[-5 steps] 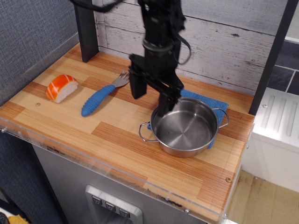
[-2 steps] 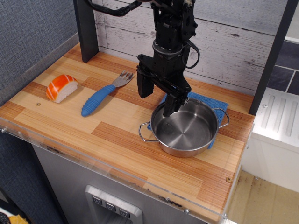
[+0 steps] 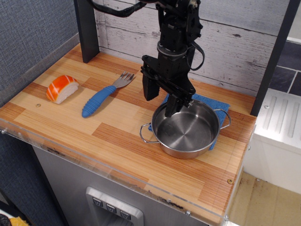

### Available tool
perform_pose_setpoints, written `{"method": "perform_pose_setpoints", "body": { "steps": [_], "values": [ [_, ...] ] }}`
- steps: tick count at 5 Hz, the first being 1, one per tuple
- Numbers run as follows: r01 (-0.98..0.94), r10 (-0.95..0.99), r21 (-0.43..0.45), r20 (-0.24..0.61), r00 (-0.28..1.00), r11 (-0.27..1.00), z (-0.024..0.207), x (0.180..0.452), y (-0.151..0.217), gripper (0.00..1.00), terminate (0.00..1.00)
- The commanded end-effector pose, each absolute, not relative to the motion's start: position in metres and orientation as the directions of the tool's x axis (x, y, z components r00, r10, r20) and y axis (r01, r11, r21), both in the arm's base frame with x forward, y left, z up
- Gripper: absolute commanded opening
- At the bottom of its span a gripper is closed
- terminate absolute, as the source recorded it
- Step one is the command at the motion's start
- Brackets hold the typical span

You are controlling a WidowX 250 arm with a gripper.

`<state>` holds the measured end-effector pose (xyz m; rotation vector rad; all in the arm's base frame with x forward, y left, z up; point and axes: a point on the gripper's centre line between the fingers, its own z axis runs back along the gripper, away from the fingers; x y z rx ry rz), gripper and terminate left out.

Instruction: Move silver pot to lower middle of the table.

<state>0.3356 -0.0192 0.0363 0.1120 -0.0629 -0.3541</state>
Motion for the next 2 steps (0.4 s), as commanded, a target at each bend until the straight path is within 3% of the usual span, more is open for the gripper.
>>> {"method": "perform_pose_setpoints", "body": {
  "steps": [1,2],
  "values": [
    [0.364,-0.375,0.132,0.065,0.925,0.922,0.0387,0.3418,-0.0318,1.0,0.0],
    [0.369,-0.378,0.138,0.052,0.924,0.919,0.0346,0.3407,-0.0348,0.0,0.0]
  ]
}}
